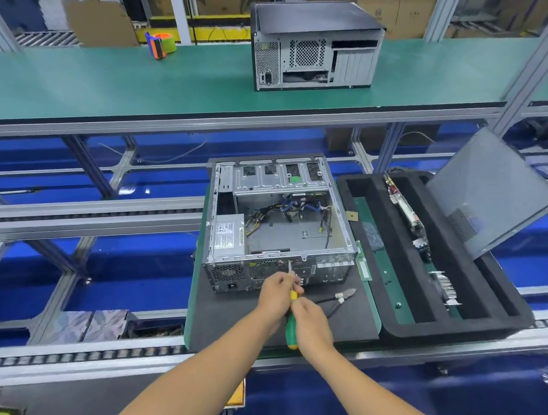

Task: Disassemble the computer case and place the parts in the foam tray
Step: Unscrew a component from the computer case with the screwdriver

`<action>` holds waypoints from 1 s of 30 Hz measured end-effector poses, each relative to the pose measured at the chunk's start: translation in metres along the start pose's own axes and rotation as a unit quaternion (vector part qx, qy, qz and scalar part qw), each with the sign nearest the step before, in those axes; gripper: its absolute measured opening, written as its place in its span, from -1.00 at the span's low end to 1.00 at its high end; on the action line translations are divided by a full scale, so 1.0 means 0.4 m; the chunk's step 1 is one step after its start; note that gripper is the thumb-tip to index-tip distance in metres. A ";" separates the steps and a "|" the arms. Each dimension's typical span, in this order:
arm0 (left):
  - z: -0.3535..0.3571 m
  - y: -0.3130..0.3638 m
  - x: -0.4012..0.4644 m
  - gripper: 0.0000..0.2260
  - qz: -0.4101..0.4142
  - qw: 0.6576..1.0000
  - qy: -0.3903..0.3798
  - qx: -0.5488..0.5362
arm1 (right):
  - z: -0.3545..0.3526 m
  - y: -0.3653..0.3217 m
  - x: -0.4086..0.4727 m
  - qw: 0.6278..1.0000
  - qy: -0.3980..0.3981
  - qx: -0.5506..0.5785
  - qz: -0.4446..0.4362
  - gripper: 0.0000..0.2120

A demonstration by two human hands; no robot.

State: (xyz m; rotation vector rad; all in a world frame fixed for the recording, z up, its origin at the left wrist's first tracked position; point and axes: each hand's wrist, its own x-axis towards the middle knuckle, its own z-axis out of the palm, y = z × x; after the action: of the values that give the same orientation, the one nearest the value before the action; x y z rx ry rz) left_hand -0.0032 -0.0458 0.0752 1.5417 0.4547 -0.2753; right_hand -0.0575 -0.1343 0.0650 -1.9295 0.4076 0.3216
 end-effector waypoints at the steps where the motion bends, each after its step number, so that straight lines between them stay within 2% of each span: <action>1: 0.004 -0.004 0.000 -0.75 -0.006 1.000 0.002 -0.020 | -0.006 0.001 -0.002 0.999 0.043 -0.028 -0.017 -0.75; 4: 0.019 -0.008 -0.006 -0.77 -0.021 0.996 0.015 -0.084 | -0.027 -0.024 0.021 0.975 0.178 -0.056 -0.124 -0.86; 6: 0.027 -0.007 -0.012 -0.77 -0.026 0.994 0.015 -0.107 | -0.053 -0.054 0.065 0.949 0.206 -0.133 -0.196 -0.72; 9: 0.038 0.002 -0.013 -0.78 -0.051 0.990 0.009 -0.130 | -0.103 -0.118 0.158 0.906 0.134 -0.280 -0.288 -0.50; 11: 0.045 0.008 -0.005 -0.86 -0.061 0.990 0.034 -0.127 | -0.131 -0.161 0.213 0.866 0.045 -0.372 -0.332 -0.49; 13: 0.052 0.010 -0.002 -0.91 -0.062 0.989 0.053 -0.123 | -0.150 -0.192 0.252 0.851 -0.047 -0.413 -0.323 -0.51; 16: 0.058 0.002 -0.001 -0.84 -0.061 0.988 0.062 -0.126 | -0.159 -0.209 0.280 0.867 -0.123 -0.416 -0.246 -0.58; 19: 0.055 -0.002 -0.005 -0.79 -0.067 0.985 0.046 -0.151 | -0.154 -0.211 0.293 0.859 -0.127 -0.432 -0.245 -0.68; 23: 0.041 -0.004 -0.016 -0.65 -0.074 0.979 -0.009 -0.191 | -0.149 -0.205 0.308 0.845 -0.129 -0.445 -0.268 -0.67; 27: 0.019 -0.015 -0.022 -0.73 -0.050 0.966 -0.059 -0.246 | -0.143 -0.197 0.316 0.843 -0.116 -0.452 -0.267 -0.70; 30: 0.010 -0.032 -0.029 -0.78 -0.058 0.952 -0.063 -0.294 | -0.138 -0.193 0.317 0.843 -0.109 -0.450 -0.274 -0.71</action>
State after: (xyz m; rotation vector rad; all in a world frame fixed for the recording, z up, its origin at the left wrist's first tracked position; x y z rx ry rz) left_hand -0.0189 -0.0515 0.0690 0.9119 0.4747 -0.2944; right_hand 0.0920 -0.1748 0.0985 -2.7641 -0.5684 0.3799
